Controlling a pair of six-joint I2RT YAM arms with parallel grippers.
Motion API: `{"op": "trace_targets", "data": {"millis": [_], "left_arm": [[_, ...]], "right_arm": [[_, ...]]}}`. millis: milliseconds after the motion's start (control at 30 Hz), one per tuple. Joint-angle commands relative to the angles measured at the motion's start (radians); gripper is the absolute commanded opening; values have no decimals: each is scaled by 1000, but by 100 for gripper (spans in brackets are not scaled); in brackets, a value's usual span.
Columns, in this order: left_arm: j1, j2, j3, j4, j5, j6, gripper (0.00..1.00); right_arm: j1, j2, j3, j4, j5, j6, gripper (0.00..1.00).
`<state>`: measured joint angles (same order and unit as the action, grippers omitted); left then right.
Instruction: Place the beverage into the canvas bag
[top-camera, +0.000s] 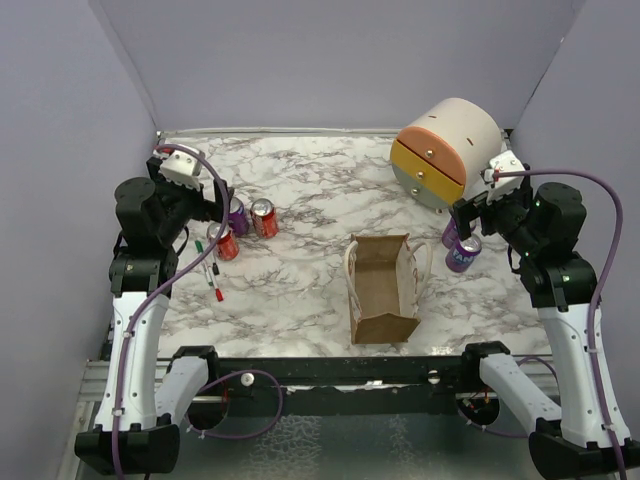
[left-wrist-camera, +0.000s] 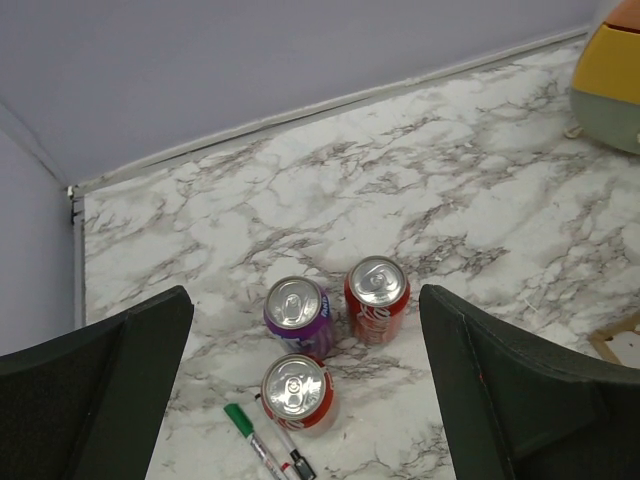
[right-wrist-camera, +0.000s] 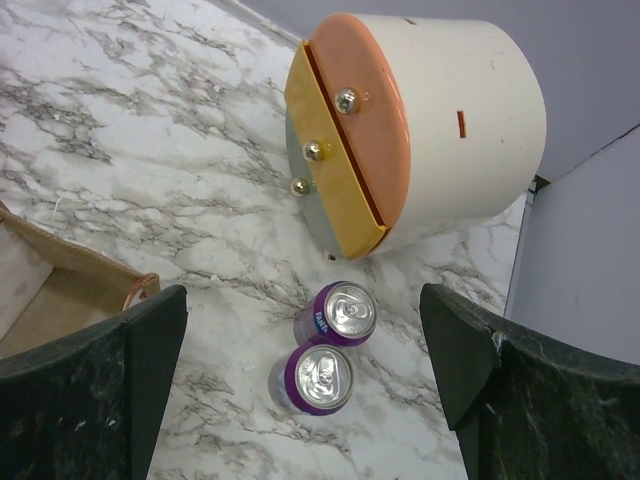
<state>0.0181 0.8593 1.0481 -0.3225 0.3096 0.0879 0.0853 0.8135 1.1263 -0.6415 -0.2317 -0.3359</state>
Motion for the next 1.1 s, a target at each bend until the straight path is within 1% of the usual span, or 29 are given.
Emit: {"op": "trace_targets", "data": {"millis": [0,133,267,367,500,667,767,833,900,967,1067], "left_arm": [[-20,8,-2,11,134,-24,99],[-74,36,28,-31,142,-25,99],[-168,68,46,-62,131,-38,99],[-227,89,54,-83,152,-75,99],[-299,114,57,-101,220,-136,99],[-383,148,61,-107,372,-251,99],[-421,173,53,-74,457,-339,99],[-445,197,50,-46,510,-393,99],[-470,221,42,1,539,-440,99],[-496,246,31,34,549,-474,99],[-536,279,27,67,552,-497,98]], "right_arm": [[3,-20,-14,-29,27,-29,100],[-9,-15,-21,-31,13,-26,100],[-21,-4,-17,-38,-3,-27,100],[-24,2,-21,-41,-18,-39,100],[-24,8,-35,-46,-28,-53,100],[-27,21,-43,-63,-68,-60,100],[-35,34,-38,-67,-100,-60,100],[-38,46,-26,-84,-153,-65,100],[-37,49,-12,-109,-253,-76,100],[-38,57,12,-158,-363,-87,100],[-37,73,54,-240,-489,-101,99]]}}
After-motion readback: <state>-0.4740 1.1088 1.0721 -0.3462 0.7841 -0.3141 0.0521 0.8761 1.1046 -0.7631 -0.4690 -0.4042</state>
